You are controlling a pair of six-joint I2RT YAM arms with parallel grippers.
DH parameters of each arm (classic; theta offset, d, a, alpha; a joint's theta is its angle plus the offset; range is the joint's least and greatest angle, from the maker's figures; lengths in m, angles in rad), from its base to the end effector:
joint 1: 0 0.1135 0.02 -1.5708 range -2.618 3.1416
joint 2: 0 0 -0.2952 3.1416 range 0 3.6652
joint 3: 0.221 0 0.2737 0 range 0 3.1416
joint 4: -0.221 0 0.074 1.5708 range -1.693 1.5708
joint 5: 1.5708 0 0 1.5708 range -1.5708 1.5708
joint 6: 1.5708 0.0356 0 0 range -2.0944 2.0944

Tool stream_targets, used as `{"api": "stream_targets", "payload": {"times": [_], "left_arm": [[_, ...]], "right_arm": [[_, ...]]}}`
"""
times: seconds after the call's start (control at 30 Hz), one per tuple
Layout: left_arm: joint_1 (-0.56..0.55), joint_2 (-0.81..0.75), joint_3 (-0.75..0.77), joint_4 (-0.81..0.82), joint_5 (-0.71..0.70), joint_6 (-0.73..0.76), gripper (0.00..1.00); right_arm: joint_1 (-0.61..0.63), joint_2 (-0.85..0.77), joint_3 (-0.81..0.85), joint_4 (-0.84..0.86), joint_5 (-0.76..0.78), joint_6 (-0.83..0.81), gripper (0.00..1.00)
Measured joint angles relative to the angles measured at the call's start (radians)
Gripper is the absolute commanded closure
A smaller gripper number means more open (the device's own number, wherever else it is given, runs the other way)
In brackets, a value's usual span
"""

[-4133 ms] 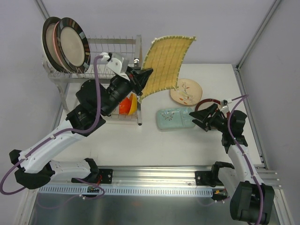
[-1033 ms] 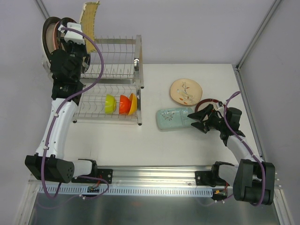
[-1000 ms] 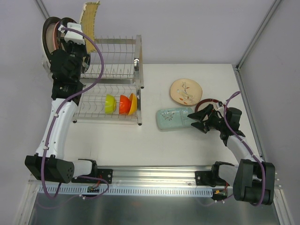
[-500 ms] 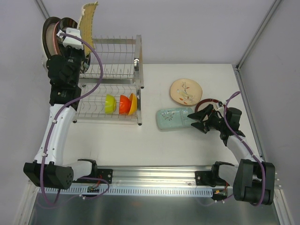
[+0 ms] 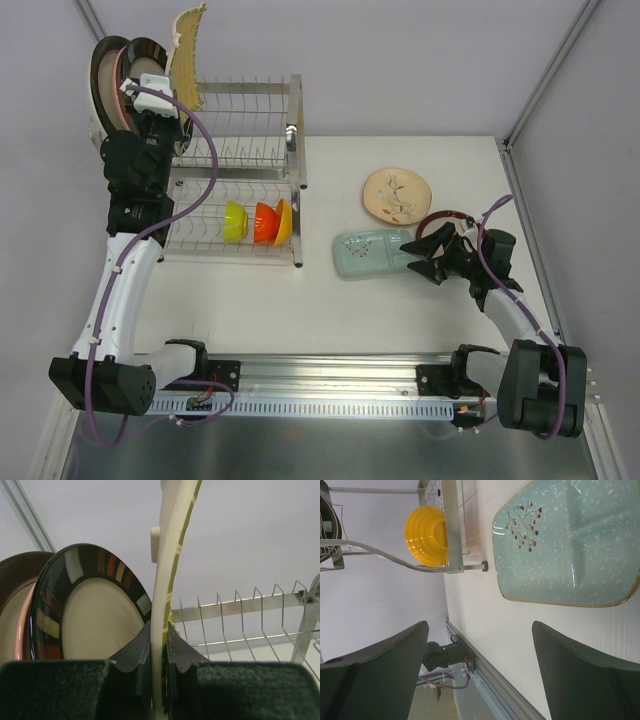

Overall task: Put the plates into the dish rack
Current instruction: Insert the plate into the dish rack

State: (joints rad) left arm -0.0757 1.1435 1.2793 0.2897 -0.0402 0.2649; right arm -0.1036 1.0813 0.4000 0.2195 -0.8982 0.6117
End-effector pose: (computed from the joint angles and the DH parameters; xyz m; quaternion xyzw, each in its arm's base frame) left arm 0.2533 -0.0178 0.5230 0.0752 0.5368 0.0902 0.8355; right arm 0.2143 0.0057 0.2096 0.0540 0.7974 0.4765 0.3663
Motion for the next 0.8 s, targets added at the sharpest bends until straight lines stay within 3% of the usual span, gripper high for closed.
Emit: {"api": "stream_targets", "payload": {"times": [0.33, 0.8], "left_arm": [[0.006, -0.036, -0.068, 0.024, 0.007, -0.023, 0.96], [0.006, -0.066, -0.154, 0.014, 0.006, -0.065, 0.84]], "right_arm": [[0.0, 0.0, 0.0, 0.0, 0.0, 0.0, 0.11], [0.0, 0.0, 0.0, 0.0, 0.0, -0.001, 0.11]]}}
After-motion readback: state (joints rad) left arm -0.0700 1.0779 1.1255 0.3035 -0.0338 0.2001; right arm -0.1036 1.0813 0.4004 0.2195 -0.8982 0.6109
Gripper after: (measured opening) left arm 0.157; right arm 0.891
